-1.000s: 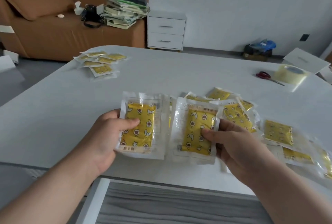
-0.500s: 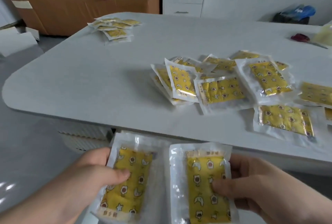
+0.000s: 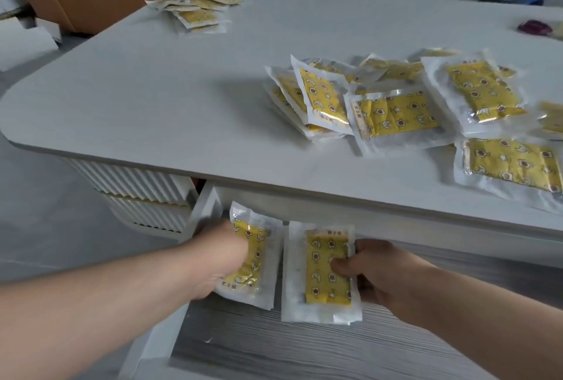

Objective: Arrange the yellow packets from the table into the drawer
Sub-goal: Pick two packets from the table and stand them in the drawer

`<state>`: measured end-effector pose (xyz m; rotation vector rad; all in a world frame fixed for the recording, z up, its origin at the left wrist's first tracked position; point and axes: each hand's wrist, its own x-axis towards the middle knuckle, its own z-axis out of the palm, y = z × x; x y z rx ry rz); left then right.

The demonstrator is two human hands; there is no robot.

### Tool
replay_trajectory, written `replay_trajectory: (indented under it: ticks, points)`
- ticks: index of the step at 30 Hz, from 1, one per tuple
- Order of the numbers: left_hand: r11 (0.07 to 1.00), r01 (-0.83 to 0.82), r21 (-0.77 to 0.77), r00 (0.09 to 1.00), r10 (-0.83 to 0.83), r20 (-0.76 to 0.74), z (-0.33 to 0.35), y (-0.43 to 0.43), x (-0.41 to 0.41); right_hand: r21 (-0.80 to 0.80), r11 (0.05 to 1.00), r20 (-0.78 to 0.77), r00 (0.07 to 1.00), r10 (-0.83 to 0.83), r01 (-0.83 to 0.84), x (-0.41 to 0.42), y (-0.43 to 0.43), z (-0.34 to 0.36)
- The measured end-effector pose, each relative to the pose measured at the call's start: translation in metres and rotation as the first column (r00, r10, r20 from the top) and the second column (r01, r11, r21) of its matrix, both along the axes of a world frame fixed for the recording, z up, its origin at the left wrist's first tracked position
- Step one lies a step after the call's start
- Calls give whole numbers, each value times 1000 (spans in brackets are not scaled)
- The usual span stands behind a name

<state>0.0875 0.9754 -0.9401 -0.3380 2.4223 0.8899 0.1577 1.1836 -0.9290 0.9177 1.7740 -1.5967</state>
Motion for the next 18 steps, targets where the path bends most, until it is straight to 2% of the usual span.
replay_trajectory:
  ticks: [3, 5, 7, 11, 14, 16, 18]
  points:
    - [992, 41, -122, 998, -48, -51, -1, 7, -1, 56, 998, -26, 999, -30, 32, -7, -1, -8]
    - [982, 84, -171, 995, -91, -29, 1, 7, 0, 90, 996, -43, 999, -21, 24, -10, -2, -12]
    - [949, 186, -254, 980, -197, -18, 4, 5, 2, 124, 992, -58, 998, -16, 23, -12, -3, -14]
    - [891, 286, -352, 941, -330, -72, 10, 1, 2, 251, 966, -86, 993, 78, -54, -13, -4, -17]
    - [769, 411, -490, 856, -511, -83, 13, 2, 4, 380, 911, -88, 973, 211, -163, -13, -3, -19]
    - [628, 487, -606, 756, -652, -68, 13, 0, 5, 434, 871, -65, 957, 284, -229, -13, -1, -17]
    - [504, 523, -687, 650, -757, -61, 11, -4, 5, 517, 770, 13, 902, 431, -375, -15, 2, -11]
